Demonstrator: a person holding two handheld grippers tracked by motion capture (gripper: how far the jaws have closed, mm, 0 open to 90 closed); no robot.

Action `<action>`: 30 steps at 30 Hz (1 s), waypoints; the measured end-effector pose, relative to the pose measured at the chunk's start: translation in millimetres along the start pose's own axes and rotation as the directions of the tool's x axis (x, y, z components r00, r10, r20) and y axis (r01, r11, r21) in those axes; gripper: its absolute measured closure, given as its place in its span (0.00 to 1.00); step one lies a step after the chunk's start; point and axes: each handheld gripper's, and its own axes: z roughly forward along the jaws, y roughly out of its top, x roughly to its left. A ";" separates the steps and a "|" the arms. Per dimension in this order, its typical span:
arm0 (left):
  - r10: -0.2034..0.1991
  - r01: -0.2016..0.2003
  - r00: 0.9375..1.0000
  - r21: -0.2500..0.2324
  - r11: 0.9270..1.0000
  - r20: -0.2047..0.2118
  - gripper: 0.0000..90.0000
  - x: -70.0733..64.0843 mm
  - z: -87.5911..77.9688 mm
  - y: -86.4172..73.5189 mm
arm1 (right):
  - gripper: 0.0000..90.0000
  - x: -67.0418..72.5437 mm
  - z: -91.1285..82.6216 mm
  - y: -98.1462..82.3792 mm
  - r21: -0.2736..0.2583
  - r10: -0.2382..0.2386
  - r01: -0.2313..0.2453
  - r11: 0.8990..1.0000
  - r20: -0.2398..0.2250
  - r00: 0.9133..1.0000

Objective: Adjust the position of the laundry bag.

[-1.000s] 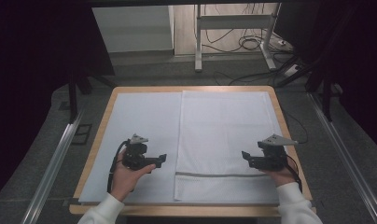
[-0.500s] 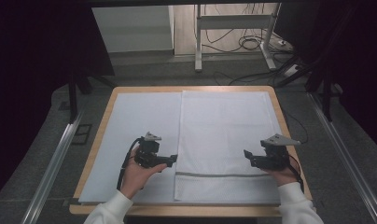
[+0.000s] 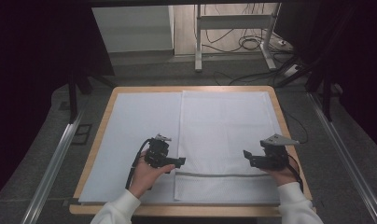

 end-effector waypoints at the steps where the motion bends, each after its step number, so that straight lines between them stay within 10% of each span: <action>1: -0.004 0.004 1.000 0.006 1.000 0.004 0.25 -1.1 2.2 0.0 | 0.21 0.1 0.0 0.0 0.000 0.000 0.000 1.000 0.000 1.000; 30: -0.042 0.040 0.997 0.043 0.998 0.060 0.38 -0.1 26.1 -8.4 | 0.22 1.9 -6.9 3.8 -0.057 0.004 -0.001 0.998 0.063 0.998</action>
